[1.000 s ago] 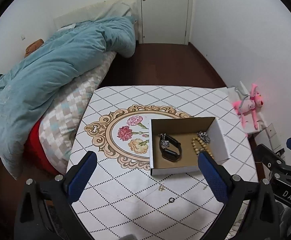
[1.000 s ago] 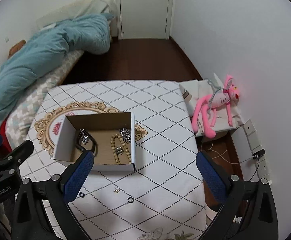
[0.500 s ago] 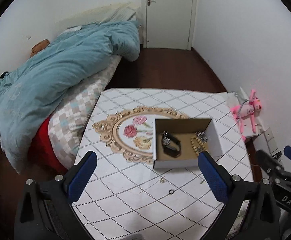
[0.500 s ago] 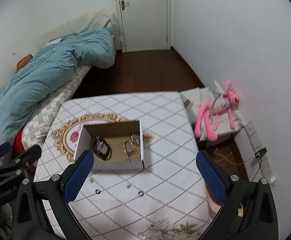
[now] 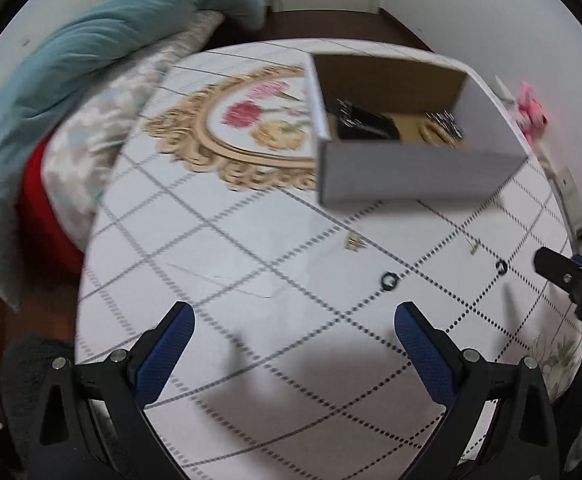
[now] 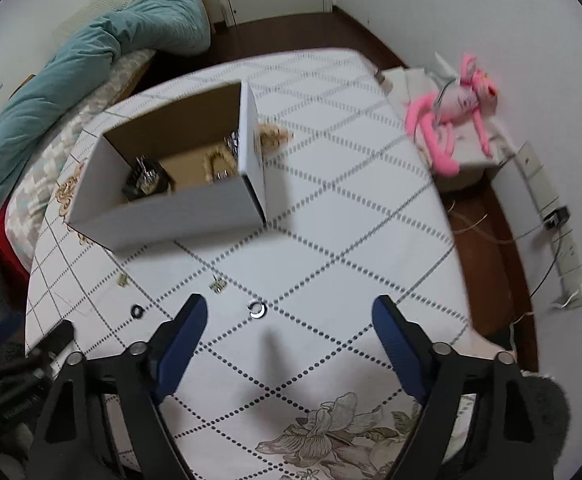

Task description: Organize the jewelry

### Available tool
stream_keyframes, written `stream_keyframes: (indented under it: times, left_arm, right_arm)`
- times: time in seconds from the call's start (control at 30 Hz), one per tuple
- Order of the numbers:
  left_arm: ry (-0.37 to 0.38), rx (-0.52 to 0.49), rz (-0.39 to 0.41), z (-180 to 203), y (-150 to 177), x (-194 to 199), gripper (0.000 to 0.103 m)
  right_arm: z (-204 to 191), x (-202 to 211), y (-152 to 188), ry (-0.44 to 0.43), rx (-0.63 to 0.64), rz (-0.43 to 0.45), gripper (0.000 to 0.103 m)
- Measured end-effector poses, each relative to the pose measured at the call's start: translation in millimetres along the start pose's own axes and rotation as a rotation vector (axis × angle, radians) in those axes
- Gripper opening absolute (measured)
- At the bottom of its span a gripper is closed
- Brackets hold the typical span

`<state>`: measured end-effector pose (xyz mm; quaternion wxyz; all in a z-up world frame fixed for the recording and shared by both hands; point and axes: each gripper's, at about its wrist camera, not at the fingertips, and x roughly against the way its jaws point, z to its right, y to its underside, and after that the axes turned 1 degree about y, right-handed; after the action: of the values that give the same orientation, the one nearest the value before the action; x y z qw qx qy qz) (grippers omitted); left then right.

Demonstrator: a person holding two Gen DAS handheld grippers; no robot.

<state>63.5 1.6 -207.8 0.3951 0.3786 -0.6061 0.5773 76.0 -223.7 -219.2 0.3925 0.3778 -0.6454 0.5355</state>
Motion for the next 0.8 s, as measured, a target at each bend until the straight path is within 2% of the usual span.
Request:
stream_keyframes:
  times: [0.1,0.17,0.3,0.37,0.43,0.5,0.53,0.6,0.67,0.8]
  left_arm:
    - [0.025,-0.046,-0.012,15.9,1.7,-12.9,0.088]
    - [0.034,-0.068,-0.023,24.7,1.6,-19.5,0.087]
    - [0.032,-0.109,-0.028,39.3,1.5,-30.7,0.074]
    - [0.035,-0.11,-0.002,41.3,-0.5,-30.1,0.07]
    - [0.04,-0.118,0.013,44.2,-3.1,-29.0,0.058]
    - [0.048,-0.129,0.025,46.8,-5.3,-28.2,0.036]
    - [0.048,-0.138,0.03,48.4,-5.5,-27.8,0.032]
    - [0.051,-0.143,0.033,48.2,-6.5,-28.7,0.015]
    - [0.054,-0.137,0.032,46.0,-6.3,-28.4,0.01]
    - [0.037,-0.116,0.033,36.5,-6.4,-29.3,0.01]
  right_arm:
    - [2.0,-15.6,7.0,-0.029,0.0,-0.021,0.079]
    - [1.2,-24.7,11.4,-0.026,0.007,-0.033,0.076]
    - [0.7,-36.7,17.2,-0.026,0.012,-0.043,0.066]
    - [-2.4,-37.4,17.5,-0.018,0.028,-0.028,0.064]
    - [-5.7,-38.6,15.9,-0.008,0.046,-0.021,0.062]
    - [-9.3,-39.9,15.1,0.005,0.067,-0.015,0.062]
    - [-10.4,-39.8,14.5,0.007,0.074,-0.013,0.062]
    - [-14.5,-41.0,14.3,0.02,0.093,-0.007,0.062]
    - [-18.3,-41.9,13.0,0.033,0.109,0.001,0.06]
    - [-26.1,-42.0,13.9,0.084,0.156,0.03,0.042]
